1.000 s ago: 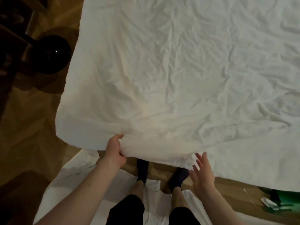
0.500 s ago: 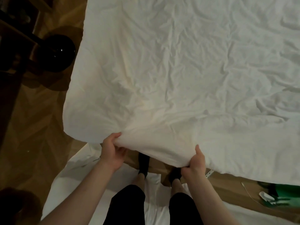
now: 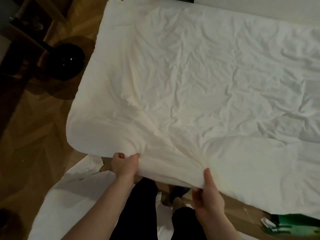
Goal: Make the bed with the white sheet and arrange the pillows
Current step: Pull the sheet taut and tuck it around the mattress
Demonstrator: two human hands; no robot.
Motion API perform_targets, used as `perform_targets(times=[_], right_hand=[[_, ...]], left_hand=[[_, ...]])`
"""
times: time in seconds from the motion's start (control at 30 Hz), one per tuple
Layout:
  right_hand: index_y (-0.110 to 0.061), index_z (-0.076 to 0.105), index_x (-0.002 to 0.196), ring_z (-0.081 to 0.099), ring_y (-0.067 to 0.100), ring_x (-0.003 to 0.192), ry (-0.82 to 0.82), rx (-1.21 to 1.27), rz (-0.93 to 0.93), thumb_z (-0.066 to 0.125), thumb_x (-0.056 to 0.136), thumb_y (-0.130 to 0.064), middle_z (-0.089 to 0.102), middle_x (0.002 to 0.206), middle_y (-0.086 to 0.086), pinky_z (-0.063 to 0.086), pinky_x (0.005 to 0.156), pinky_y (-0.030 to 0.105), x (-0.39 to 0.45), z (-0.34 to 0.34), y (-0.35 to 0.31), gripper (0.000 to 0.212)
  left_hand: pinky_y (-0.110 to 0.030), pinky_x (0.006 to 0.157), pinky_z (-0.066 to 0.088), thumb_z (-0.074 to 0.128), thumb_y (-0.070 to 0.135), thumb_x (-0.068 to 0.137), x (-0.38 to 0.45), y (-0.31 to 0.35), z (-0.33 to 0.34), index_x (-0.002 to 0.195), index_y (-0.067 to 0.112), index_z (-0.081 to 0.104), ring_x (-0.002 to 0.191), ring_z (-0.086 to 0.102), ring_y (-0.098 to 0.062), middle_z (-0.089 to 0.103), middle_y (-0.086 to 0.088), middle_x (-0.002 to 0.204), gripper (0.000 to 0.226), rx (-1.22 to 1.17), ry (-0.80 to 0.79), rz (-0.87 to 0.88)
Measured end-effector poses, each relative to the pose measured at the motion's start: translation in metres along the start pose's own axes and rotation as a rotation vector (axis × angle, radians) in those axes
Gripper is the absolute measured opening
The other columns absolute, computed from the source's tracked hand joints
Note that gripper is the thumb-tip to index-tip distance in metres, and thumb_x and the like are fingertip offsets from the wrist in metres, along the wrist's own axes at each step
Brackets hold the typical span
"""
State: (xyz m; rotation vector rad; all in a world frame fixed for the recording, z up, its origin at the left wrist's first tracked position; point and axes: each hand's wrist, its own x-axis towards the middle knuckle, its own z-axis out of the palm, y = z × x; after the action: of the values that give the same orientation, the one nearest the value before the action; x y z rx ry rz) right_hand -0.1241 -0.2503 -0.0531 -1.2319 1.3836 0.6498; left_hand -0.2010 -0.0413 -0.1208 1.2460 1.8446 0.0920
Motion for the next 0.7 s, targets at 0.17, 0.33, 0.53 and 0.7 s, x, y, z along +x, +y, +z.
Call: perform_targets(times=[0.17,0.33,0.53,0.7], right_hand=[[-0.013,0.065,0.101,0.058,0.021,0.057,0.042,-0.247,-0.127,0.084,0.077,-0.053,0.069,0.087,0.005,0.052,0.056,0.036,-0.006,0.003,0.003,0.050],[-0.023,0.055,0.091,0.024,0.005,0.033,-0.240,-0.036,0.113,0.057,0.102,-0.028,0.040,0.060,-0.006,0.024,0.028,0.018,0.000,0.039,-0.038,0.012],[-0.024,0.053,0.080,0.022,0.005,0.033,-0.366,-0.117,0.172,0.044,0.106,-0.028,0.033,0.055,-0.007,0.024,0.031,0.017,-0.027,0.060,-0.047,0.027],[-0.013,0.058,0.114,0.059,0.010,0.059,-0.261,-0.134,-0.137,0.065,0.098,-0.045,0.064,0.087,0.000,0.049,0.049,0.024,-0.027,0.054,-0.052,0.036]], left_hand=[[-0.030,0.075,0.042,0.082,0.025,0.077,-0.015,0.030,-0.017,0.106,0.019,0.052,0.090,0.059,-0.019,0.061,0.003,0.101,0.042,0.194,-0.045,0.542],[-0.033,0.120,0.028,0.069,0.043,0.082,0.000,0.020,-0.031,0.160,0.034,0.011,0.151,0.023,-0.010,0.019,0.012,0.165,0.098,0.332,-0.648,0.864],[-0.046,0.120,0.031,0.077,0.030,0.077,0.015,0.017,0.027,0.154,0.018,0.031,0.142,0.038,-0.024,0.043,-0.005,0.153,0.090,0.542,-0.361,1.020],[-0.033,0.065,0.052,0.057,0.018,0.083,0.023,0.057,0.036,0.087,0.024,0.065,0.078,0.066,-0.019,0.071,0.003,0.084,0.010,0.590,-0.405,0.959]])
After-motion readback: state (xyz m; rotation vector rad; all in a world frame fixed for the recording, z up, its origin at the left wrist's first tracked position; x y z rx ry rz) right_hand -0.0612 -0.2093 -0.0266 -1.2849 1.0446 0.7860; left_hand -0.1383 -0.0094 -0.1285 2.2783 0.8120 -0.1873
